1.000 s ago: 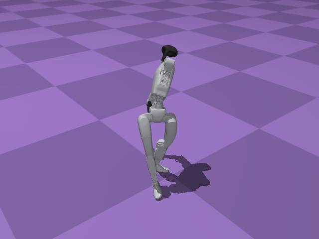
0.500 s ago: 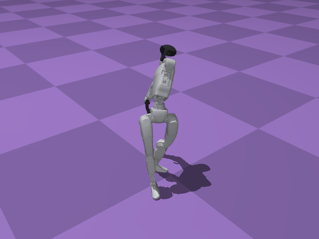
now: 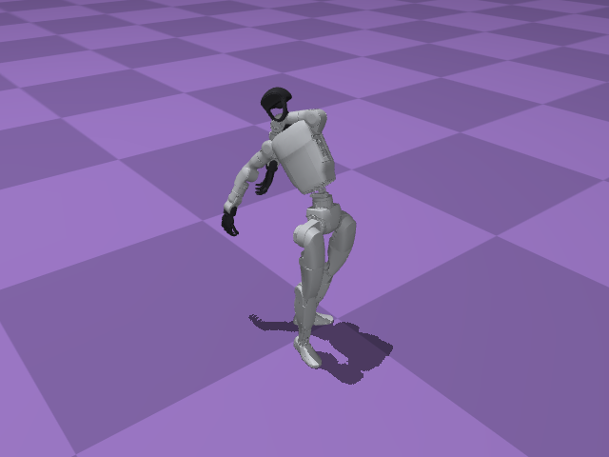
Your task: Upper body actions
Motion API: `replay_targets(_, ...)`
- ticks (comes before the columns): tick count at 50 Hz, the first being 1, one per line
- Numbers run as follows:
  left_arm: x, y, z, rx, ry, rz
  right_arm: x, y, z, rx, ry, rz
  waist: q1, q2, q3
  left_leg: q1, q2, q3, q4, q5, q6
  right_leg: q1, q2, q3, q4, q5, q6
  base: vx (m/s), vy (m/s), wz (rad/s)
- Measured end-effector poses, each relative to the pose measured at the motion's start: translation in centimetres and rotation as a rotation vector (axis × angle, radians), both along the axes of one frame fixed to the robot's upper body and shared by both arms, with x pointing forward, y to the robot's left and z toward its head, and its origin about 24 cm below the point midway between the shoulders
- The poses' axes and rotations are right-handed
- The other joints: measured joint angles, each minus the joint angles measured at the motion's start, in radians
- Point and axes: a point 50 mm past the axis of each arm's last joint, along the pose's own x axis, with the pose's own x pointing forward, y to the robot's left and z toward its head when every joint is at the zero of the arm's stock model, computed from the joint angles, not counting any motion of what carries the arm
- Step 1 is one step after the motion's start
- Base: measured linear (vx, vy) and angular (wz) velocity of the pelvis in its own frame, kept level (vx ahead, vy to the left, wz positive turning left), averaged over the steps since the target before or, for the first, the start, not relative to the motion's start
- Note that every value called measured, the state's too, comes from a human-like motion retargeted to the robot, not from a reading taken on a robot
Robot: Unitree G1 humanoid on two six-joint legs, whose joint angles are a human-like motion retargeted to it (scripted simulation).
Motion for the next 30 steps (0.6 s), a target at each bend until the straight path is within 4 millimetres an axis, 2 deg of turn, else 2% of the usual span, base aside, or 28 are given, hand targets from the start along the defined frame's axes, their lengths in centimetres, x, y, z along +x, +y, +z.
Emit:
replay_targets(3, -0.1, 0.0, 0.0, 0.006, 0.018, -0.011, 0.9, 0.1, -0.1, 0.012, -0.039, 0.015, 0.062, 0.000, 0.025, -0.020, -0.015, -0.068, -0.002, 0.015, 0.020, 0.038, -0.032, -0.055, -0.004, -0.025, -0.005, 0.27, -0.04, 1.52)
replay_targets(10, -0.4, -0.1, 0.2, 0.037, 0.110, -0.006, 1.5, 0.5, -0.8, 0.048, -0.079, 0.059, 0.260, -0.003, 0.062, -0.093, -0.055, -0.202, 0.000, 0.077, 0.049, 0.098, -0.108, -0.186, -0.015, -0.063, 0.001, 0.12, 0.05, 1.35)
replay_targets(19, -0.7, -0.7, 1.3, 0.049, 0.292, 0.015, 2.4, 1.6, -2.2, 0.128, -0.126, 0.130, 0.477, -0.004, 0.064, -0.220, -0.128, -0.396, 0.017, 0.148, 0.082, 0.131, -0.196, -0.363, -0.031, -0.074, 0.028, 0.05, 0.10, 1.12)
replay_targets(24, -0.5, -0.9, 1.4, 0.064, 0.344, 0.059, 2.6, 2.2, -2.8, 0.170, -0.147, 0.121, 0.531, -0.003, 0.060, -0.254, -0.173, -0.479, 0.016, 0.153, 0.115, 0.161, -0.225, -0.452, -0.042, -0.072, 0.048, 0.09, 0.24, 0.82)
replay_targets(30, -0.3, -0.9, 1.4, 0.088, 0.371, 0.096, 2.6, 2.6, -3.2, 0.206, -0.176, 0.071, 0.535, -0.001, 0.066, -0.268, -0.213, -0.556, 0.010, 0.149, 0.148, 0.193, -0.261, -0.538, -0.043, -0.069, 0.080, 0.14, 0.24, 0.63)
